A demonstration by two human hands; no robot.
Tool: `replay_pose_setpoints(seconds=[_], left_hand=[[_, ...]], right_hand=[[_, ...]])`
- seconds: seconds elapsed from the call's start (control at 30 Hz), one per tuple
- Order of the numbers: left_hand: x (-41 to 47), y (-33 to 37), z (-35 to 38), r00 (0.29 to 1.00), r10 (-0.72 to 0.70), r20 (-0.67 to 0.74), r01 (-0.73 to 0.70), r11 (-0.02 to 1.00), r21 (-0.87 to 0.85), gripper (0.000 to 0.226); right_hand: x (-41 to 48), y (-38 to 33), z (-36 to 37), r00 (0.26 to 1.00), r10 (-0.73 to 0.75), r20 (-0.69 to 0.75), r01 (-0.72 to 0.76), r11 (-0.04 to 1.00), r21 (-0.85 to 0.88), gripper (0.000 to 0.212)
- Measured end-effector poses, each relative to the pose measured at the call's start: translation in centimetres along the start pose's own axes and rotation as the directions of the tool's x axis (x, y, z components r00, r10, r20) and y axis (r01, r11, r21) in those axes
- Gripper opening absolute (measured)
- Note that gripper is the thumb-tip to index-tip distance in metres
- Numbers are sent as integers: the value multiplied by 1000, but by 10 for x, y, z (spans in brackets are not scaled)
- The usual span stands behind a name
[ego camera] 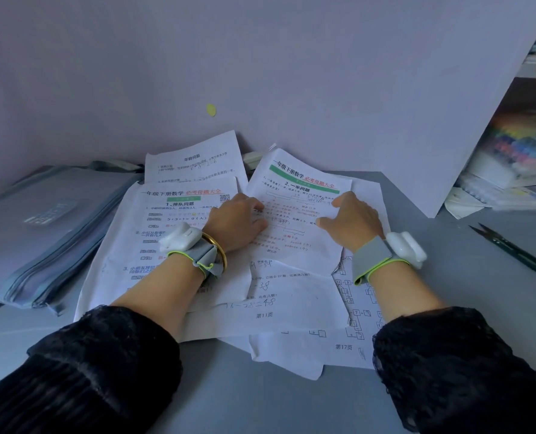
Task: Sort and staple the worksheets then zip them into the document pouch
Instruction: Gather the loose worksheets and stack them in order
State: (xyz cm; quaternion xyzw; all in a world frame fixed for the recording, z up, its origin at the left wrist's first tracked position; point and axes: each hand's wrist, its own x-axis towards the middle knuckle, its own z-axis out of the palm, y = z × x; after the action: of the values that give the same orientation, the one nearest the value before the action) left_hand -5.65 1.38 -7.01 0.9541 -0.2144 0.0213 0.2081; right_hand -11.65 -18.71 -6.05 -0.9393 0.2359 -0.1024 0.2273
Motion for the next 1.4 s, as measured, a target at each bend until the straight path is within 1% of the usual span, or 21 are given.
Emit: replay_pose_setpoints(seconds=[0.13, 0.2, 0.3, 0.4, 0.47, 0.53, 0.6, 0.67, 0.73, 0.8, 0.9, 1.0, 1.07, 1.13, 1.23, 1.3, 1.37, 1.4], left_hand=[[1, -2, 0, 1000, -9, -5, 9, 1000, -3, 47], [2, -3, 1, 1000, -28, -12, 29, 1000, 2, 52], [2, -3, 1, 999, -42, -12, 42, 999, -21, 56], [2, -4, -1, 997, -71, -33, 68, 992, -103, 62], [2, -6, -1, 992, -97, -80, 82, 980, -179, 62], [2, -8, -2, 981, -139, -136, 96, 953, -286, 59], [3, -8, -2, 966, -191, -176, 108, 910, -400, 55], [2, -8, -1, 947, -247, -205, 111, 850, -515, 50], [1, -7, -1, 929, -302, -216, 102, 766, -635, 47], [1, -8, -2, 918, -329, -222, 83, 707, -702, 44], [2, -7, -8, 910, -317, -267, 24, 683, -730, 37], [0, -5, -10, 906, -299, -300, -1, 708, -707, 21], [0, -5, -9, 915, -306, -264, 6, 663, -748, 15], [0, -6, -9, 919, -328, -220, 24, 604, -797, 13], [-1, -5, -10, 913, -352, -205, 5, 512, -859, 4], [-1, -5, -12, 911, -362, -198, -21, 437, -899, 7], [-2, -5, -15, 907, -378, -185, -31, 378, -925, 9], [-2, -4, -16, 907, -382, -177, -28, 364, -931, 9]], right_hand=[[0, 1, 2, 1000, -29, 5, 29, 997, 74, 59], [2, 3, 1, 999, -23, -23, 27, 979, 204, 57], [2, 4, 0, 995, -17, -99, 55, 917, 394, 55], [2, 4, 1, 992, 17, -122, 53, 838, 542, 60], [4, 6, 0, 988, 71, -137, 34, 762, 646, 57], [8, 11, -2, 980, 121, -158, 37, 671, 741, 44], [8, 13, -5, 973, 137, -184, 66, 600, 797, 27], [8, 13, -6, 966, 133, -221, 115, 548, 829, 19], [7, 12, -8, 960, 120, -251, 161, 495, 854, 23], [6, 11, -9, 948, 136, -287, 195, 466, 863, 21], [6, 10, -11, 936, 160, -313, 224, 417, 881, 13], [5, 9, -13, 931, 163, -326, 242, 392, 887, 12], [3, 9, -15, 927, 161, -339, 259, 378, 889, 13], [2, 8, -17, 922, 163, -352, 276, 361, 891, 14], [0, 6, -21, 919, 163, -359, 290, 340, 895, 14], [-3, 4, -23, 944, 130, -304, 249, 326, 912, 11], [-7, 2, -24, 983, 43, -176, 155, 304, 940, 9], [-7, 2, -23, 994, 2, -112, 106, 318, 942, 7]])
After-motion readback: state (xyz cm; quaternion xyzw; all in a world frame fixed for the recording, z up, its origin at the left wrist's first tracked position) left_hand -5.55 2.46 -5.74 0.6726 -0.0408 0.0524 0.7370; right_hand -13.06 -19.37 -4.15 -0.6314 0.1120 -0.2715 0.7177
